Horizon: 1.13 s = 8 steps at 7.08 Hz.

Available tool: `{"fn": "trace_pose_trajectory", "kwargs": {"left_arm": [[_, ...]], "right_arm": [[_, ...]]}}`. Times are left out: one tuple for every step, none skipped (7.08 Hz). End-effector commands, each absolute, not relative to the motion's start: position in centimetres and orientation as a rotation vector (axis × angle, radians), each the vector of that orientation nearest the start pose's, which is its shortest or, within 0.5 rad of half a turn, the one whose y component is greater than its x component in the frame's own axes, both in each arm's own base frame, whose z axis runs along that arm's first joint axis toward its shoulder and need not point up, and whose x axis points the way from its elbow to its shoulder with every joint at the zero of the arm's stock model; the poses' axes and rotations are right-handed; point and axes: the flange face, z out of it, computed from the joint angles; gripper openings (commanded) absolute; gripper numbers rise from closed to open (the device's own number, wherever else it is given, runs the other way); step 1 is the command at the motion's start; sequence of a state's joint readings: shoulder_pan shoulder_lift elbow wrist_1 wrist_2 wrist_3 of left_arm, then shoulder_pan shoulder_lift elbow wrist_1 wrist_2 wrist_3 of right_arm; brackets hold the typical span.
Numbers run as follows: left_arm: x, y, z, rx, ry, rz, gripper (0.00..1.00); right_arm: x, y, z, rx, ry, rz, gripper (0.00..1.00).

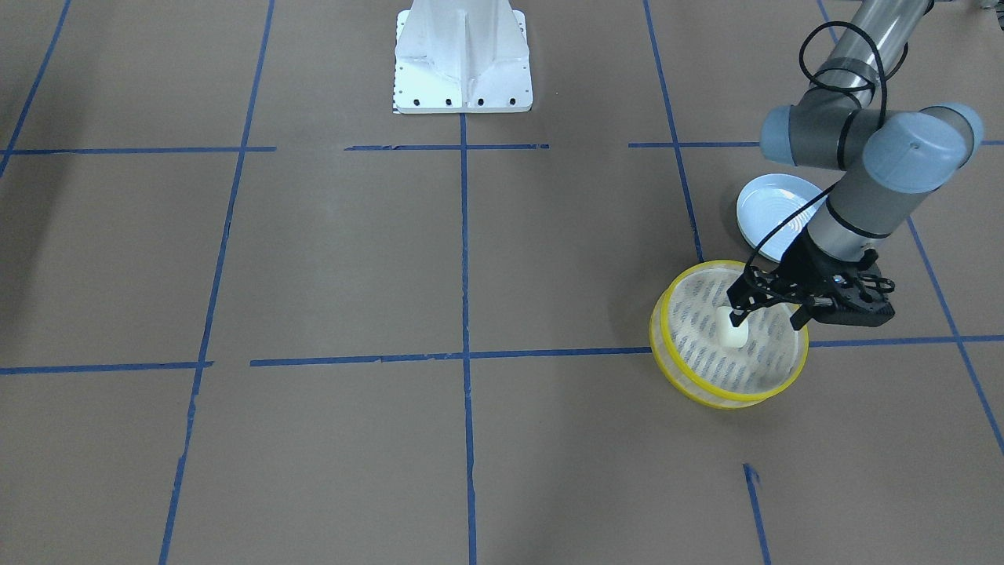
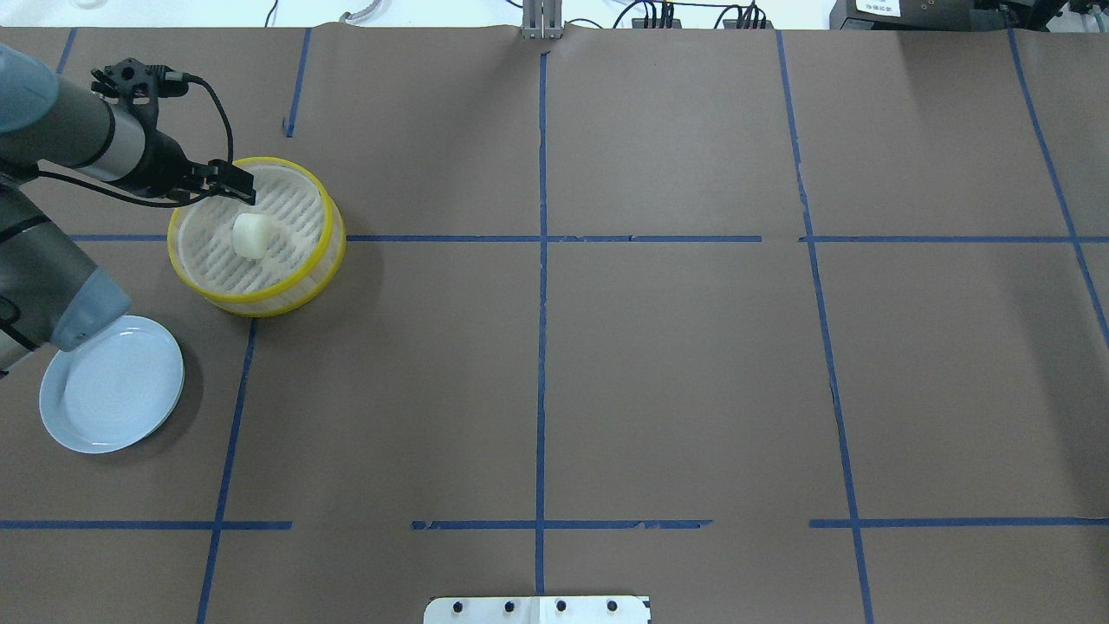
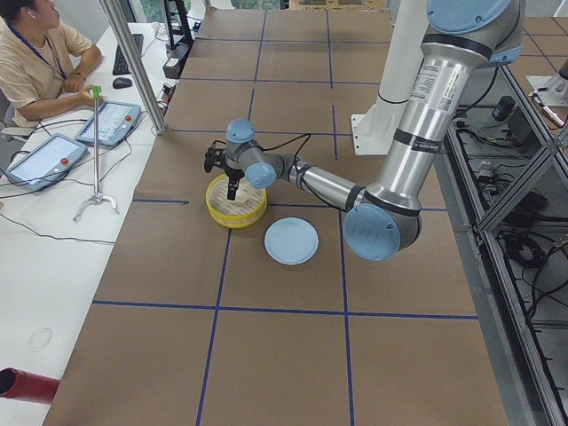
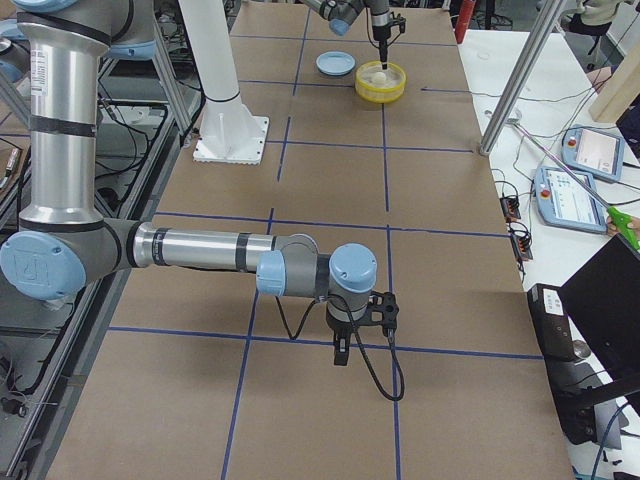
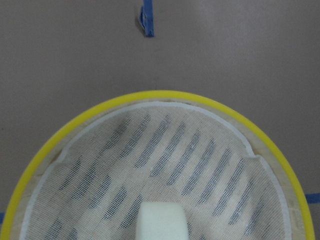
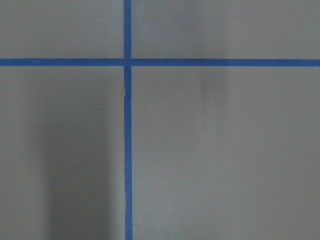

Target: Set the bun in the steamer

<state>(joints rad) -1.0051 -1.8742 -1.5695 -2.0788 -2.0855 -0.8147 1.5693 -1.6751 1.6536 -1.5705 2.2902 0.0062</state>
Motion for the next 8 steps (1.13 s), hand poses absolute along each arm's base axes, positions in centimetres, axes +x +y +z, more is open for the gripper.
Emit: {"fn": "trace_pose_trajectory", "kwargs": {"left_arm": [[14.3, -58.5, 49.1, 0.337, 0.845, 0.081, 0.99], [9.5, -57.1, 53.1, 0.317, 0.817, 0.102, 0.99], [2.7, -55.8, 56.9, 0.311, 0.757, 0.132, 0.99], [-3.6, -55.0, 59.7, 0.260, 0.724, 0.189, 0.99], [-6.0, -54.0, 61.8, 0.165, 0.725, 0.209, 0.99], [-5.9, -52.5, 62.5, 0.061, 0.823, 0.162, 1.00], [-5.6, -50.5, 63.3, 0.038, 0.870, 0.152, 1.00], [-5.6, -50.0, 61.9, 0.058, 0.858, 0.160, 1.00]], "right_arm": [[6.7, -44.6, 67.1, -0.022, -0.719, 0.012, 1.00], [6.7, -44.6, 67.1, -0.022, -0.719, 0.012, 1.00], [6.7, -44.6, 67.1, -0.023, -0.719, 0.012, 1.00], [6.7, -44.6, 67.1, -0.023, -0.719, 0.012, 1.00], [6.7, -44.6, 67.1, -0.023, -0.719, 0.012, 1.00], [6.7, -44.6, 67.1, -0.023, -0.719, 0.012, 1.00], [6.7, -44.6, 67.1, -0.023, -0.719, 0.012, 1.00], [6.7, -44.6, 67.1, -0.023, -0.719, 0.012, 1.00]]}}
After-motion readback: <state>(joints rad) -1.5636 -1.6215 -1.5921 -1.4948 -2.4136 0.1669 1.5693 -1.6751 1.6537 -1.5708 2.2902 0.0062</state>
